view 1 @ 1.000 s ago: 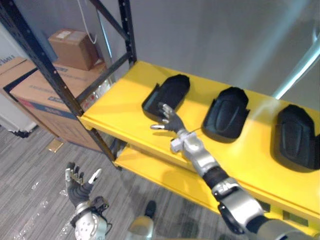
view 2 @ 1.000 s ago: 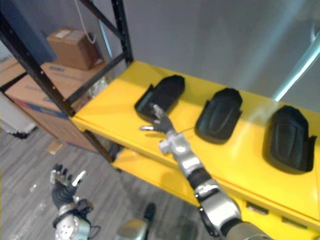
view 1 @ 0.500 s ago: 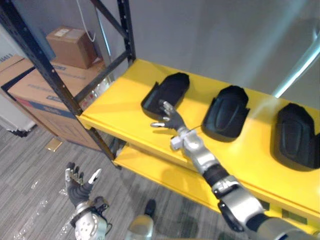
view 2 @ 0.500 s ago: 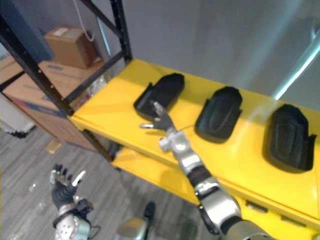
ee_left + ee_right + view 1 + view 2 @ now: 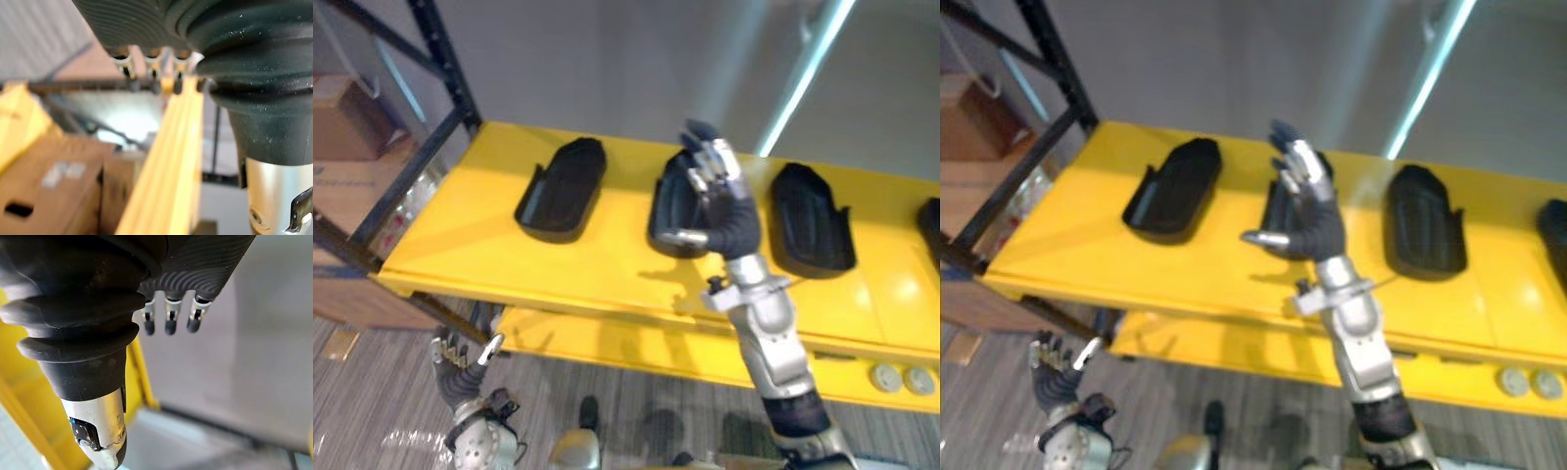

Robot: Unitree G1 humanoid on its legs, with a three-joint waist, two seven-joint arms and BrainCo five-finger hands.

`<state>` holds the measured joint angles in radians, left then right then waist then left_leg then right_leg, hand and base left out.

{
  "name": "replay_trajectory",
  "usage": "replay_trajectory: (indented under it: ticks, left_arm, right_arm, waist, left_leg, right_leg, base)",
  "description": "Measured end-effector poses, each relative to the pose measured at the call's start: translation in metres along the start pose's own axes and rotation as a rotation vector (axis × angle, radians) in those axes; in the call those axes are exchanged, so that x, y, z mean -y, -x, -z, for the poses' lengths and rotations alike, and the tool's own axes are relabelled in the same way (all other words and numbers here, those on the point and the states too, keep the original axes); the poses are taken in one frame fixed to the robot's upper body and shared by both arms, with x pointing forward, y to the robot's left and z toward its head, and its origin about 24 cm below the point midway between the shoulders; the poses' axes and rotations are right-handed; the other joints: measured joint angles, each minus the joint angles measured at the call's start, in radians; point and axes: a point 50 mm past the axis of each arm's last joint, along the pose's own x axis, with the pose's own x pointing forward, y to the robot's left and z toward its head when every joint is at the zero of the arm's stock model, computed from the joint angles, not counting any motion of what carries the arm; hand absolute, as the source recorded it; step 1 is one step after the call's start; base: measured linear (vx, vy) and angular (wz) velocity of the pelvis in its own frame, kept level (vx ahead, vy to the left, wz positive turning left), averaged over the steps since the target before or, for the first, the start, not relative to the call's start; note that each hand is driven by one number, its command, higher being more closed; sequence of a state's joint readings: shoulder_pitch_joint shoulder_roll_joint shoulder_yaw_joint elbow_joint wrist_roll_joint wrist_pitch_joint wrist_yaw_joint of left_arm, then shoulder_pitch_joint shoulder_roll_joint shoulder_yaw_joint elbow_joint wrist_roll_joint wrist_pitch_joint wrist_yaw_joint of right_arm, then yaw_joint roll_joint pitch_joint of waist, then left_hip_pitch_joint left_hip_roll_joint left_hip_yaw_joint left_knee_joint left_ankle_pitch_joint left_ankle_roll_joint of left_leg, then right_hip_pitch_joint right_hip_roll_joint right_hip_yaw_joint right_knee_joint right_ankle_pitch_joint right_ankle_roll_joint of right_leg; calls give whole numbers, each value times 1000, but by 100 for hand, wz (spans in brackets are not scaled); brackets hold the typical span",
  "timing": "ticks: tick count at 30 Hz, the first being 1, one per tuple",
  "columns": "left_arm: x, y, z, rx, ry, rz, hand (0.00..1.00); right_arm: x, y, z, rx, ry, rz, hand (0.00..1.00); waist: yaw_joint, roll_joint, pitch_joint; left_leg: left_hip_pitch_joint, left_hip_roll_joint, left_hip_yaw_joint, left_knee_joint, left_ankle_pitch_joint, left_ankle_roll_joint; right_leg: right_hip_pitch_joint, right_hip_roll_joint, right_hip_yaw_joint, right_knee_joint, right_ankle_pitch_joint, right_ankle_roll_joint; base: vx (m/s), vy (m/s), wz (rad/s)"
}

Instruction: Walk over and take plastic housings, then place them on the shelf

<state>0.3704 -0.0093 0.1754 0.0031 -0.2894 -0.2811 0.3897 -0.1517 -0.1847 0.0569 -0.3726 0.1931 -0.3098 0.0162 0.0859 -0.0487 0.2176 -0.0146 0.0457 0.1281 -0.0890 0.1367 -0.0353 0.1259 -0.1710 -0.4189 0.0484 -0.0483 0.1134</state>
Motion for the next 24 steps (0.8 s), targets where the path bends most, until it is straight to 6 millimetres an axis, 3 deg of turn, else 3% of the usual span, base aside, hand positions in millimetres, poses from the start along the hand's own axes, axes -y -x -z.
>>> replay_trajectory:
  ticks: [4,6,9,12,13,15,17,18,21,24]
  left_arm:
    - [-1,-1,13,-65,-7,-13,0]
    - [-2,1,24,-116,-28,-18,0]
    - [1,4,33,-159,-43,-11,0]
    - [1,9,47,-220,-64,-33,0]
    - [-3,12,55,-259,-85,-42,0]
    - [-6,16,67,-313,-112,-56,0]
    - [-11,23,83,-393,-160,-82,0]
    - [-13,25,87,-412,-175,-90,0]
    - [-24,34,104,-518,-234,-128,0]
    - [-32,41,116,-593,-281,-143,0]
  right_arm:
    - [44,23,-10,-13,125,218,0]
    - [63,42,-11,-65,168,326,0]
    - [75,60,-11,-125,214,402,0]
    - [86,93,1,-272,241,505,0]
    - [90,110,9,-357,251,566,0]
    - [95,140,21,-502,314,671,0]
    - [99,188,35,-713,389,839,0]
    - [99,201,39,-765,393,879,0]
    - [84,260,59,-1034,351,1020,0]
    - [67,296,73,-1224,312,1053,0]
  waist:
    - [-20,-16,-13]
    - [-48,-16,-38]
    - [-63,-7,-50]
    - [-86,7,-77]
    - [-103,14,-82]
    - [-107,20,-86]
    - [-112,28,-99]
    - [-117,29,-99]
    - [-130,29,-100]
    - [-128,29,-100]
  left_leg:
    - [13,10,46,0,0,-1]
    - [16,10,58,0,-1,-1]
    - [30,13,82,0,-5,-5]
    - [32,20,106,-1,-10,-9]
    - [34,23,108,-1,-13,-13]
    - [47,31,134,-1,-20,-17]
    - [51,32,144,-1,-27,-15]
    - [55,32,145,-1,-29,-13]
    - [67,31,156,-1,-35,-14]
    - [75,28,155,-1,-37,-12]
  right_leg:
    - [-7,6,44,-16,19,-6]
    - [-5,7,60,-20,31,3]
    - [-5,10,79,-26,41,1]
    - [-20,16,104,-27,37,-7]
    - [-21,17,107,-29,36,-9]
    - [-24,18,132,-33,36,-8]
    - [-25,22,146,-35,35,-5]
    - [-21,22,146,-35,35,-5]
    - [-12,22,158,-35,34,-5]
    - [0,19,157,-38,33,-4]
  base:
    - [8,3,-33]
    - [42,-7,-19]
    - [21,3,-27]
    - [-23,5,-23]
    - [-19,3,-15]
    - [-25,13,-32]
    - [3,1,-21]
    - [19,3,-8]
    - [11,18,-11]
    - [26,11,1]
